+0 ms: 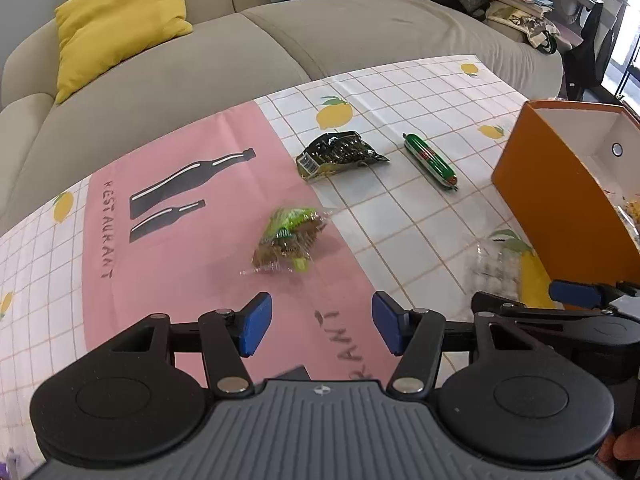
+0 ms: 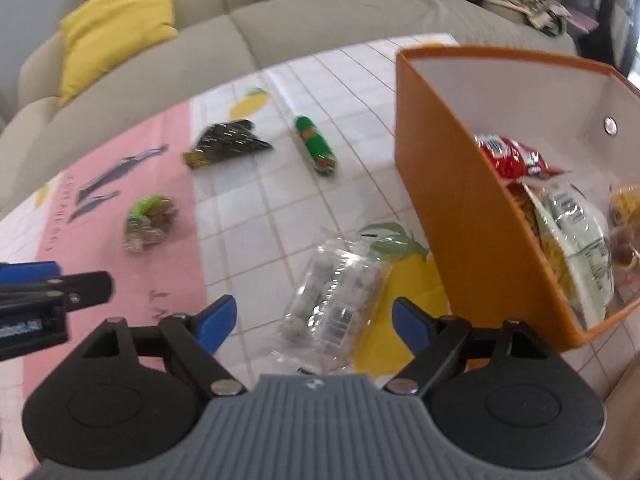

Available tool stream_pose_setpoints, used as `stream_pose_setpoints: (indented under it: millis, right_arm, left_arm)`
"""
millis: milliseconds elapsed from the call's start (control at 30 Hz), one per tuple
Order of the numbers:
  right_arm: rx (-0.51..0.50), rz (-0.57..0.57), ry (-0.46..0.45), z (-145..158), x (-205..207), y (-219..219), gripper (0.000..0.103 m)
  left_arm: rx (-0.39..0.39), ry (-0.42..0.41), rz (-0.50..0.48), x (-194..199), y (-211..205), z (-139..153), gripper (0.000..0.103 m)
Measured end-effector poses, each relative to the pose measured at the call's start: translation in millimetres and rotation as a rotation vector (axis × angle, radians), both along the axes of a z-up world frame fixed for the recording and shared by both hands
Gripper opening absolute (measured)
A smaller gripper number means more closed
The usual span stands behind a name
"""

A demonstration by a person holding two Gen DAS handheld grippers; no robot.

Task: Organize snacks
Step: 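Withdraw both tools from the box back toward the table snacks, then grasp the clear packet of white balls with the right tool while the left tool grasps the green-labelled snack bag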

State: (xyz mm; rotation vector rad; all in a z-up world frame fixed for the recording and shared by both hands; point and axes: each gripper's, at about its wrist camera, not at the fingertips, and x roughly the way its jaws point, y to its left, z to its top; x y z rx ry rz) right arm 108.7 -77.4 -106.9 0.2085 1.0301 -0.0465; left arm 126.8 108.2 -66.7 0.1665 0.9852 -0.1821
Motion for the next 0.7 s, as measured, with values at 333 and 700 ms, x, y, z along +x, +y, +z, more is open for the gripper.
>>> stream_pose_setpoints:
  millis: [333, 700]
  right_arm:
    - [0.014, 0.030, 0.050, -30, 30, 12, 0.079]
    - [0.017, 0.353, -0.050, -34, 54, 40, 0.073]
  left_arm:
    - [0.009, 0.000, -0.009, 36, 11, -28, 0.070]
    - [-0.029, 0.013, 0.003, 67, 23, -43, 0.071]
